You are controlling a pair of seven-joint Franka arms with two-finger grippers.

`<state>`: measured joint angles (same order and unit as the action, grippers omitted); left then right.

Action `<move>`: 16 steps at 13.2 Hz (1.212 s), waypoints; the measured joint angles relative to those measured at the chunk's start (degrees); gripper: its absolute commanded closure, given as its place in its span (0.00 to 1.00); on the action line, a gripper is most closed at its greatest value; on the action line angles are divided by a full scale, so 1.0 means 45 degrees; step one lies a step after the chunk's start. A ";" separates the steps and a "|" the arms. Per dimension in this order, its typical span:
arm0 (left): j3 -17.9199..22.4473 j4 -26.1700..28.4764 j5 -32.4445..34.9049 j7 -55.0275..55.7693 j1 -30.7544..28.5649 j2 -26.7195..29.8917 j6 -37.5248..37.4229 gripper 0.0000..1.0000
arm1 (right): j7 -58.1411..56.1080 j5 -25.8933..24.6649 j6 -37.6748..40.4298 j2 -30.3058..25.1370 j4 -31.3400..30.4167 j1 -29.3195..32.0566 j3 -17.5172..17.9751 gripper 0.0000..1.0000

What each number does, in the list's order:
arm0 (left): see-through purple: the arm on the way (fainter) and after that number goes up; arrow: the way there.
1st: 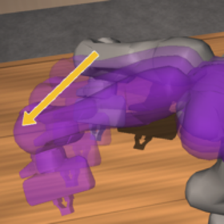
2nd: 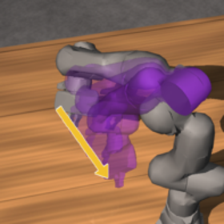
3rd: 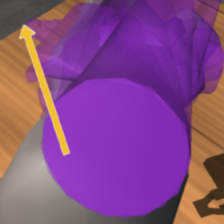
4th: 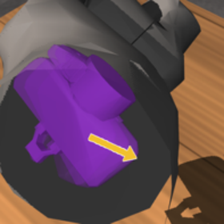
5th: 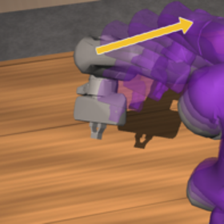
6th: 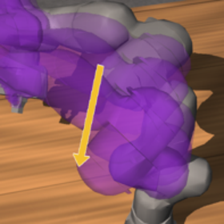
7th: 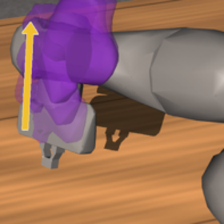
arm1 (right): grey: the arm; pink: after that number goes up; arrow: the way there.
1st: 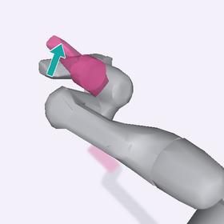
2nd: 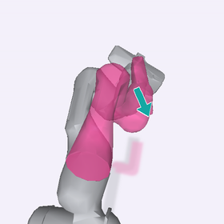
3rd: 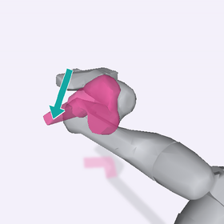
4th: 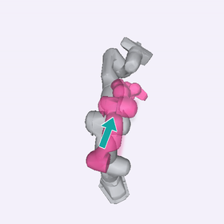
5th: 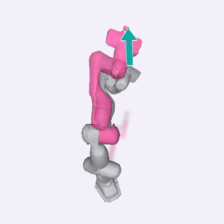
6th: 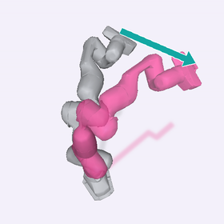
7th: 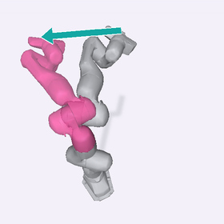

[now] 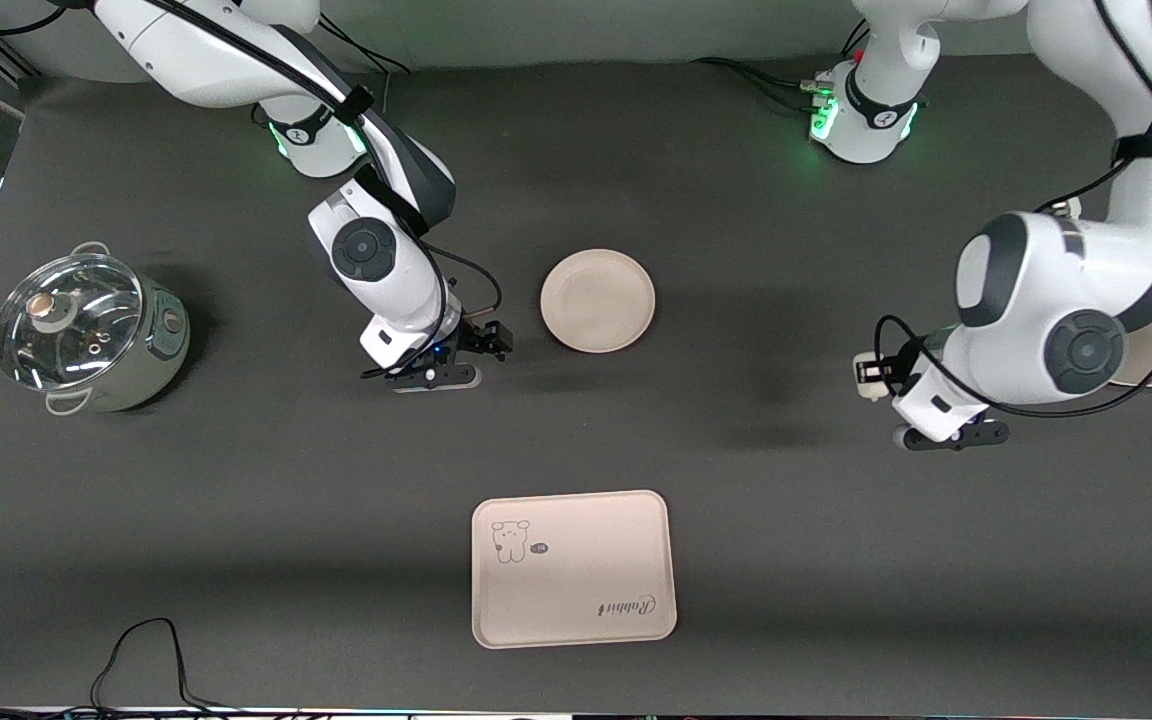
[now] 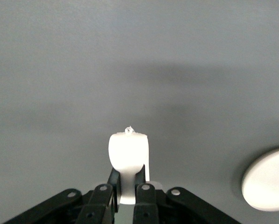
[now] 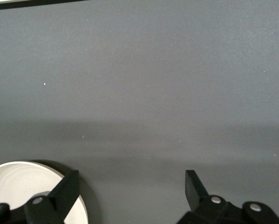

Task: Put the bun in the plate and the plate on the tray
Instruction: 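Carry the bun with the left gripper over the white plate, then lower the bun onto the plate and open the left gripper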

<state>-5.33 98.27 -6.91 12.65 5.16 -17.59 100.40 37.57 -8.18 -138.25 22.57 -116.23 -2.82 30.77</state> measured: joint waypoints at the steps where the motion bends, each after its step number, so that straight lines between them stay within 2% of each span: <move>1: -0.0126 -0.0437 -0.0062 0.0245 0.0008 0.0111 -0.0463 0.83 | 0.0000 0.0000 -0.0002 0.0000 0.0000 0.0002 0.0018 0.00; 3: -0.0753 -0.0915 -0.0135 0.1213 0.0023 0.0343 -0.0815 0.83 | 0.0000 0.0000 -0.0006 -0.0002 0.0000 0.0006 0.0182 0.00; 5: -0.1834 -0.0983 -0.0157 0.2875 0.0065 0.0440 -0.0787 0.83 | 0.0000 0.0000 -0.0028 -0.0003 -0.0002 0.0006 0.0307 0.00; 8: -0.3776 -0.0959 -0.0121 0.6280 0.0451 0.0405 0.0003 0.82 | 0.0000 0.0000 -0.0244 -0.0003 -0.0014 0.0006 0.0417 0.00; 9: -0.4079 -0.0933 -0.0102 0.7136 0.0805 0.0362 0.0370 0.82 | -0.0022 0.0000 -0.0331 -0.0002 -0.0042 0.0007 0.0436 0.00; 13: -0.4225 -0.0643 0.0373 0.9475 0.2547 -0.0414 0.1914 0.82 | -0.0250 0.0000 -0.1887 0.0004 -0.0959 0.0059 0.0433 0.00; 16: -0.4220 0.0714 0.0421 0.9719 0.3096 -0.0941 0.4200 0.81 | -0.0716 0.0000 -0.2726 0.0009 -0.1647 0.0290 0.0418 0.00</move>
<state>-24.32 101.48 -5.01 56.39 19.09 -21.83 119.30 34.35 -8.18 -150.52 22.61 -123.64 -1.51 32.65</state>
